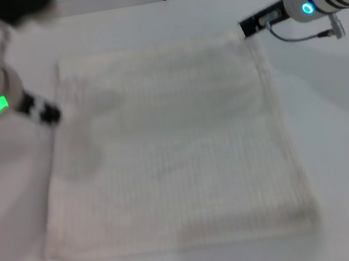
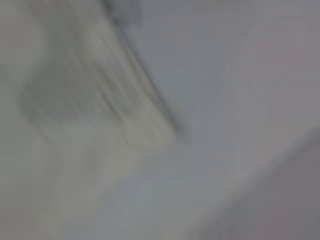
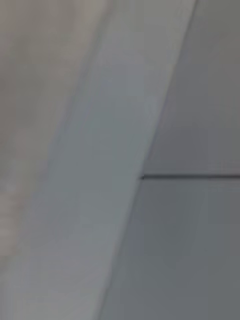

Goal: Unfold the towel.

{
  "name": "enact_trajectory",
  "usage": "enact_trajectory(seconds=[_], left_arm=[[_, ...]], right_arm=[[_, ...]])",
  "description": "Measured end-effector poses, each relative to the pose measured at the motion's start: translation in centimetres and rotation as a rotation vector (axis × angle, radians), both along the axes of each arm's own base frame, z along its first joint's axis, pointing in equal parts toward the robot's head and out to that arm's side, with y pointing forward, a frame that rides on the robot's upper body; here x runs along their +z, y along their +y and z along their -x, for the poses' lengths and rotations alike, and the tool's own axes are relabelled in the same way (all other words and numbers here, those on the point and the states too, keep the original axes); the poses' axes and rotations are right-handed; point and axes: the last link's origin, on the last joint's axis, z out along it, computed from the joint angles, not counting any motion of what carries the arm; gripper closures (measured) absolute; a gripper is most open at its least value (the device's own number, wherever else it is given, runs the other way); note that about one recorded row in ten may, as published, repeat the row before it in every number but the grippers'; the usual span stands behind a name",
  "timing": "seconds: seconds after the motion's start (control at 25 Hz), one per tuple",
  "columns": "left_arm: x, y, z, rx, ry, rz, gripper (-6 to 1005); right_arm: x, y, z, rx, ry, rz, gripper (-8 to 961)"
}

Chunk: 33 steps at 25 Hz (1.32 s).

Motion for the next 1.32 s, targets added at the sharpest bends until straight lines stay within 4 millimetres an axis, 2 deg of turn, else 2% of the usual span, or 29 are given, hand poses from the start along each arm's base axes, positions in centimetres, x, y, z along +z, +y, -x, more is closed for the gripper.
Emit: enact_trajectory(seconds=[0.04,0.08,0.16,0.28,0.32,0.36,0.4,0.44,0.52,0.56,0.6,0.64,0.68,0.72,0.76,0.8,0.84,0.88,0.96,1.0,1.04,1.16,1.24,1.32], left_arm=[[0.5,0.6,-0.2,-0.029,-0.02,-0.019,464],[1.1,1.5,-0.5,-0.079,-0.048,-0.045,462],[2.5,3.0,-0.9,-0.19,-0.114,-0.11,456],[4.8,4.5,-1.2,-0.396,-0.23,-0.277,457],[7.2,4.6,-0.5,-0.552,-0.253,-0.453,457],[7.2,4.6,-0.5,-0.552,-0.253,-0.453,457],[9.1,3.9,0.6,-0.676,-0.233,-0.602,457],[9.1,3.9,0.6,-0.676,-0.233,-0.602,455],[9.9,2.8,1.9,-0.753,-0.235,-0.709,452],[10.1,2.2,2.8,-0.778,-0.248,-0.762,450],[10.0,1.6,4.2,-0.794,-0.251,-0.809,449],[10.0,1.6,4.2,-0.794,-0.251,-0.809,447],[9.7,0.6,6.6,-0.82,-0.248,-0.885,445],[9.3,-0.1,8.5,-0.818,-0.245,-0.926,443],[8.8,-0.9,10.4,-0.807,-0.258,-0.971,442],[8.3,-1.3,11.7,-0.782,-0.272,-0.986,440],[7.7,-2.0,13.6,-0.74,-0.299,-1.011,417],[7.6,-2.2,14.2,-0.727,-0.31,-1.02,393],[6.8,-3.2,17.1,-0.665,-0.345,-1.058,347],[6.4,-3.7,18.5,-0.649,-0.354,-1.079,323],[5.9,-4.3,19.7,-0.643,-0.361,-1.101,300],[5.2,-5.9,21.9,-0.625,-0.366,-1.139,180],[4.8,-7.2,23.7,-0.552,-0.354,-1.163,180],[4.7,-7.6,24.1,-0.527,-0.347,-1.165,180]], right_arm=[[0.3,-0.5,0.2,0.035,0.012,-0.023,857],[0.9,-1.5,1.0,0.141,0.021,-0.096,856],[1.2,-2.0,1.7,0.211,0.024,-0.142,855],[1.7,-4.1,3.1,0.397,0.04,-0.282,854],[1.9,-5.4,3.4,0.465,0.069,-0.373,854],[1.9,-5.4,3.4,0.465,0.069,-0.373,853],[1.8,-6.5,3.3,0.5,0.104,-0.445,853],[1.8,-6.5,3.3,0.5,0.104,-0.445,852],[1.2,-7.7,2.1,0.513,0.131,-0.514,852],[1.0,-8.2,1.5,0.523,0.141,-0.554,851],[-0.1,-9.5,-0.3,0.548,0.158,-0.629,851],[-0.5,-10.4,-1.2,0.567,0.17,-0.67,850],[-0.8,-11.4,-2.4,0.592,0.189,-0.724,850],[-0.8,-11.4,-2.4,0.592,0.189,-0.724,850],[-0.7,-12.4,-3.6,0.613,0.217,-0.784,849],[0.0,-14.2,-5.5,0.643,0.255,-0.886,849],[0.0,-14.2,-5.5,0.643,0.255,-0.886,848],[0.5,-14.9,-6.2,0.652,0.265,-0.934,848],[1.8,-16.0,-7.3,0.657,0.262,-1.037,847],[2.6,-16.9,-8.6,0.631,0.238,-1.099,847],[2.6,-16.9,-8.6,0.631,0.238,-1.099,846],[3.3,-18.2,-10.6,0.552,0.2,-1.161,845],[3.5,-18.5,-11.4,0.512,0.185,-1.178,844],[3.5,-18.7,-12.1,0.49,0.162,-1.17,844]])
